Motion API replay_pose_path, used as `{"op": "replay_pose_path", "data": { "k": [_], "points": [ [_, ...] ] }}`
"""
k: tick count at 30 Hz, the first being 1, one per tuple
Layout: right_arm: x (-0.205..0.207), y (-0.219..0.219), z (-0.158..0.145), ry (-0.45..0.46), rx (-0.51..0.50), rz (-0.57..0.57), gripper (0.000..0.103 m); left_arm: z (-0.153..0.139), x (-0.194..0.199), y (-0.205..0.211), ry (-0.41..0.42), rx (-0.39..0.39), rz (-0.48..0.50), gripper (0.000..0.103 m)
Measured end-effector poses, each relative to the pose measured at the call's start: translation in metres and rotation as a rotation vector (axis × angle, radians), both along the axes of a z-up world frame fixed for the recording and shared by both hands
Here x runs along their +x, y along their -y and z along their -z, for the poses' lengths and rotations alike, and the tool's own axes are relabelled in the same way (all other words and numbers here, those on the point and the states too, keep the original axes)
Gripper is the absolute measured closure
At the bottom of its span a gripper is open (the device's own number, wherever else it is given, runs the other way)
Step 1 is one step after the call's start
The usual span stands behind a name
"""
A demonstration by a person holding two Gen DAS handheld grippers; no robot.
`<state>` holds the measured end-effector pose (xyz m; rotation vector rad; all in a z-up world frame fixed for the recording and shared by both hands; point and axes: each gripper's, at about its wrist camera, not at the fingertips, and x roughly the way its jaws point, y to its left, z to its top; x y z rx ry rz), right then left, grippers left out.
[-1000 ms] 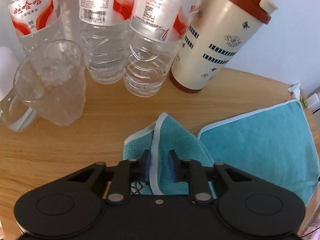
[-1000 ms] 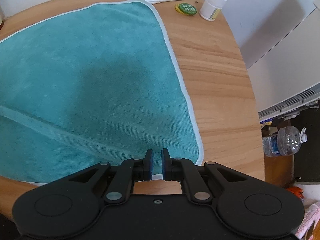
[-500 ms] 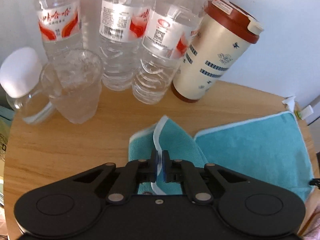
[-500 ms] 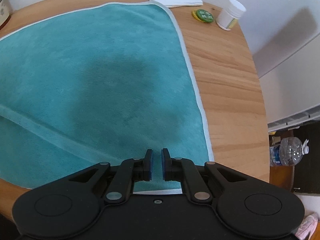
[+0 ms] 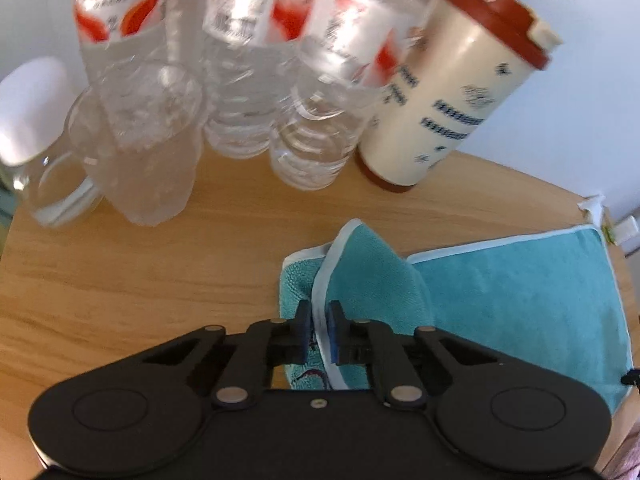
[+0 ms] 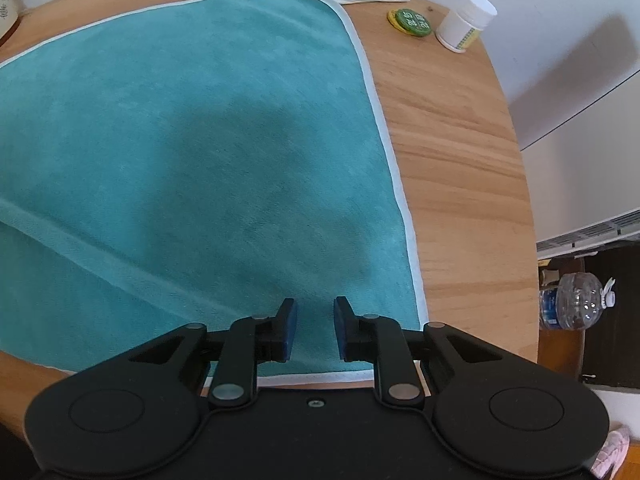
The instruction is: Fold towel
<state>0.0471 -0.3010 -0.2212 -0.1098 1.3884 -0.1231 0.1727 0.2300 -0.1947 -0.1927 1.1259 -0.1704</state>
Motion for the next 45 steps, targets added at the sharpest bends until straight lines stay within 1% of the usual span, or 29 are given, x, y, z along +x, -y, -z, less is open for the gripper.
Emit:
{"op": "replay_pose_path", "data": {
  "k": [2, 4, 5, 6, 9, 11, 15, 18, 20, 21, 24, 26, 30, 32, 35, 37, 38, 40, 42, 43, 44, 45],
  "points": [
    [0.001, -0.001, 0.001, -0.003, -0.003, 0.005, 0.08, -0.009, -0.004, 0.0, 0.033, 0.029, 0.021, 0.096],
    [0.001, -0.004, 0.002, -0.003, -0.011, 0.002, 0.08, -0.015, -0.008, 0.0, 0.048, 0.043, 0.026, 0.096],
    [0.001, -0.005, 0.003, -0.003, -0.013, 0.001, 0.08, -0.018, -0.01, -0.001, 0.058, 0.049, 0.026, 0.1],
    [0.002, -0.007, 0.003, -0.004, -0.017, -0.002, 0.08, -0.022, -0.012, -0.001, 0.069, 0.056, 0.026, 0.1],
    [0.003, -0.01, 0.003, -0.007, -0.027, -0.016, 0.08, -0.037, -0.024, -0.011, 0.091, 0.026, -0.012, 0.1],
    [0.003, -0.011, 0.003, -0.006, -0.027, -0.02, 0.08, -0.052, -0.039, -0.02, 0.11, -0.011, -0.034, 0.1],
    [0.005, -0.017, 0.002, 0.001, -0.033, -0.034, 0.08, -0.061, -0.058, -0.025, 0.119, -0.039, -0.046, 0.1],
    [0.007, -0.022, -0.001, 0.014, -0.045, -0.04, 0.08, -0.061, -0.075, -0.034, 0.081, -0.057, -0.093, 0.1],
    [0.009, -0.026, -0.004, 0.027, -0.051, -0.043, 0.08, -0.062, -0.095, -0.049, 0.056, -0.094, -0.135, 0.1],
    [0.011, -0.028, -0.007, 0.04, -0.05, -0.05, 0.08, -0.063, -0.1, -0.053, 0.053, -0.095, -0.143, 0.1],
    [0.018, -0.031, -0.009, 0.072, -0.039, -0.07, 0.08, -0.057, -0.129, -0.065, 0.018, -0.062, -0.18, 0.1],
    [0.024, -0.032, -0.007, 0.079, -0.028, -0.088, 0.08, -0.053, -0.153, -0.071, -0.013, -0.043, -0.244, 0.1],
    [0.042, -0.042, -0.008, 0.103, -0.007, -0.186, 0.08, -0.048, -0.192, -0.077, -0.049, -0.016, -0.35, 0.1],
    [0.054, -0.051, -0.01, 0.116, 0.008, -0.233, 0.08, -0.037, -0.213, -0.078, -0.091, 0.001, -0.404, 0.1],
    [0.07, -0.066, -0.01, 0.13, 0.024, -0.293, 0.08, -0.021, -0.231, -0.08, -0.125, 0.024, -0.464, 0.1],
    [0.078, -0.078, -0.008, 0.136, 0.033, -0.322, 0.08, -0.013, -0.235, -0.08, -0.143, 0.033, -0.479, 0.099],
    [0.082, -0.084, -0.007, 0.138, 0.035, -0.336, 0.079, -0.008, -0.234, -0.078, -0.16, 0.053, -0.473, 0.099],
    [0.085, -0.092, -0.004, 0.137, 0.029, -0.361, 0.079, -0.006, -0.232, -0.076, -0.166, 0.086, -0.472, 0.098],
    [0.086, -0.098, -0.001, 0.13, 0.028, -0.382, 0.079, -0.004, -0.229, -0.073, -0.168, 0.08, -0.457, 0.095],
    [0.086, -0.099, -0.001, 0.129, 0.035, -0.387, 0.079, -0.005, -0.228, -0.072, -0.165, 0.089, -0.457, 0.089],
    [0.085, -0.1, 0.0, 0.13, 0.037, -0.388, 0.079, -0.005, -0.228, -0.072, -0.165, 0.099, -0.458, 0.078],
    [0.083, -0.099, 0.0, 0.13, 0.04, -0.388, 0.079, -0.005, -0.228, -0.071, -0.165, 0.1, -0.459, 0.071]
  ]
}}
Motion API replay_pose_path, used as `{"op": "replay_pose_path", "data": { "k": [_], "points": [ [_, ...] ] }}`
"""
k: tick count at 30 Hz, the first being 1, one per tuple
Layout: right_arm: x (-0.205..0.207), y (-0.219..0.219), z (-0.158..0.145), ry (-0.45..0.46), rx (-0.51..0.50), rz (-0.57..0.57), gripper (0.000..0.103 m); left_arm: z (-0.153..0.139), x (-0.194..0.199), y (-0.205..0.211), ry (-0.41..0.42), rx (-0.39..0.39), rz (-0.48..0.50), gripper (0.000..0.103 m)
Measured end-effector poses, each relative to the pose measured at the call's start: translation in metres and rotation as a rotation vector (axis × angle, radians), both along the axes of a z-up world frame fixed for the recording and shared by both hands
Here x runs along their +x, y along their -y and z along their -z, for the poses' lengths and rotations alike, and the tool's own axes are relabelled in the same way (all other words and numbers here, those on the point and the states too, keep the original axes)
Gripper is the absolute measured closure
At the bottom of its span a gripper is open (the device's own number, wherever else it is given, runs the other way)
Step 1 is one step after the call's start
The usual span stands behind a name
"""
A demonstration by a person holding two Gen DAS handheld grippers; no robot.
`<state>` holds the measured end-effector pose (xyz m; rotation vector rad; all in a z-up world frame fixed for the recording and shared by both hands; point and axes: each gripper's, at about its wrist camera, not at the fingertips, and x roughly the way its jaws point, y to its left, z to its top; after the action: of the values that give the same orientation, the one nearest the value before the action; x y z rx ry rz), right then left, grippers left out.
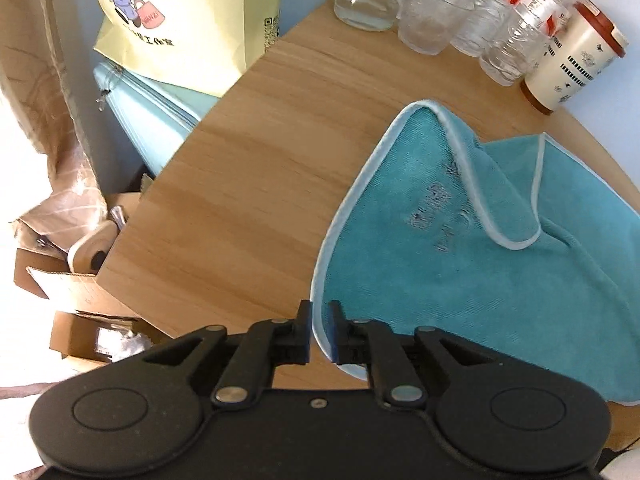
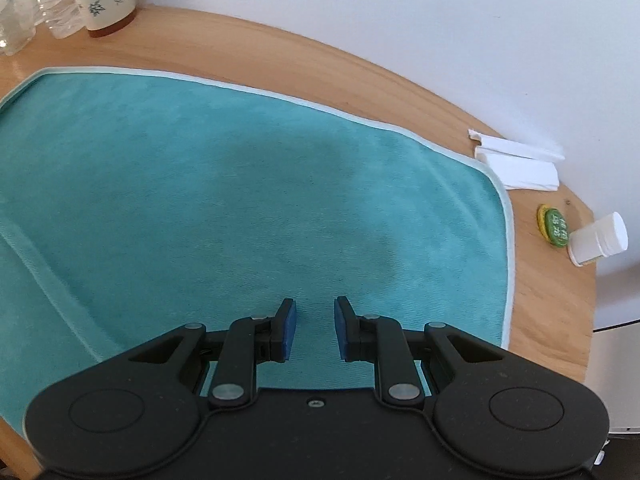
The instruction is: Fold towel
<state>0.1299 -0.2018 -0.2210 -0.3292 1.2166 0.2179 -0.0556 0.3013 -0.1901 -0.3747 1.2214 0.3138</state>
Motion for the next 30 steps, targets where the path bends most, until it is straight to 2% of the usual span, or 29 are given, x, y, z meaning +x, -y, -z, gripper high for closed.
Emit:
{"op": "replay_pose_path", "data": {
  "k": [1, 4, 6, 8, 10, 12, 15, 17, 18, 19, 22, 24, 26, 27, 28, 29, 30],
  "points": [
    [-0.001, 0.001, 0.0, 0.003, 0.003, 0.003, 0.078, -0.002, 0.0, 0.0, 0.008, 0.004, -0.003, 0.06],
    [-0.003, 0.007, 0.0, 0.009, 0.026, 0.034, 0.076, -0.01, 0.002, 0.004, 0.021, 0.064, 0.024, 0.058],
    [-0.005, 0.009, 0.0, 0.006, 0.038, 0.053, 0.076, -0.018, 0.008, 0.008, 0.05, 0.087, 0.076, 0.058],
    [-0.007, 0.009, -0.001, 0.005, 0.042, 0.062, 0.076, -0.03, 0.02, 0.019, 0.108, 0.09, 0.189, 0.048],
    [-0.013, 0.008, -0.004, 0.009, 0.053, 0.074, 0.076, -0.034, 0.034, 0.032, 0.14, 0.109, 0.294, 0.044],
    [-0.018, 0.004, -0.007, 0.013, 0.071, 0.075, 0.076, -0.036, 0.054, 0.053, 0.163, 0.133, 0.446, 0.044],
    [-0.028, -0.004, -0.013, 0.013, 0.089, 0.073, 0.076, -0.031, 0.069, 0.08, 0.166, 0.162, 0.609, 0.044],
    [-0.035, -0.009, -0.016, 0.013, 0.091, 0.075, 0.076, -0.022, 0.082, 0.107, 0.156, 0.204, 0.777, 0.044],
    [-0.038, -0.012, -0.018, 0.014, 0.093, 0.078, 0.076, -0.02, 0.084, 0.113, 0.154, 0.215, 0.812, 0.044],
    [-0.043, -0.015, -0.019, 0.011, 0.1, 0.086, 0.076, -0.013, 0.089, 0.126, 0.152, 0.234, 0.897, 0.044],
    [-0.054, -0.02, -0.021, 0.007, 0.107, 0.111, 0.076, -0.002, 0.094, 0.145, 0.162, 0.275, 1.0, 0.044],
    [-0.061, -0.021, -0.022, 0.004, 0.112, 0.13, 0.076, 0.008, 0.098, 0.156, 0.173, 0.309, 1.064, 0.047],
    [-0.067, -0.022, -0.022, -0.002, 0.117, 0.149, 0.076, 0.014, 0.099, 0.16, 0.17, 0.313, 1.11, 0.061],
    [-0.072, -0.023, -0.022, -0.006, 0.118, 0.164, 0.076, 0.015, 0.099, 0.161, 0.165, 0.312, 1.121, 0.063],
    [-0.075, -0.024, -0.022, -0.006, 0.119, 0.174, 0.076, 0.019, 0.101, 0.16, 0.155, 0.316, 1.136, 0.075],
    [-0.078, -0.024, -0.022, -0.006, 0.123, 0.183, 0.076, 0.022, 0.102, 0.159, 0.153, 0.325, 1.147, 0.082],
    [-0.081, -0.025, -0.022, -0.007, 0.129, 0.191, 0.076, 0.022, 0.102, 0.157, 0.153, 0.325, 1.15, 0.082]
  ]
}}
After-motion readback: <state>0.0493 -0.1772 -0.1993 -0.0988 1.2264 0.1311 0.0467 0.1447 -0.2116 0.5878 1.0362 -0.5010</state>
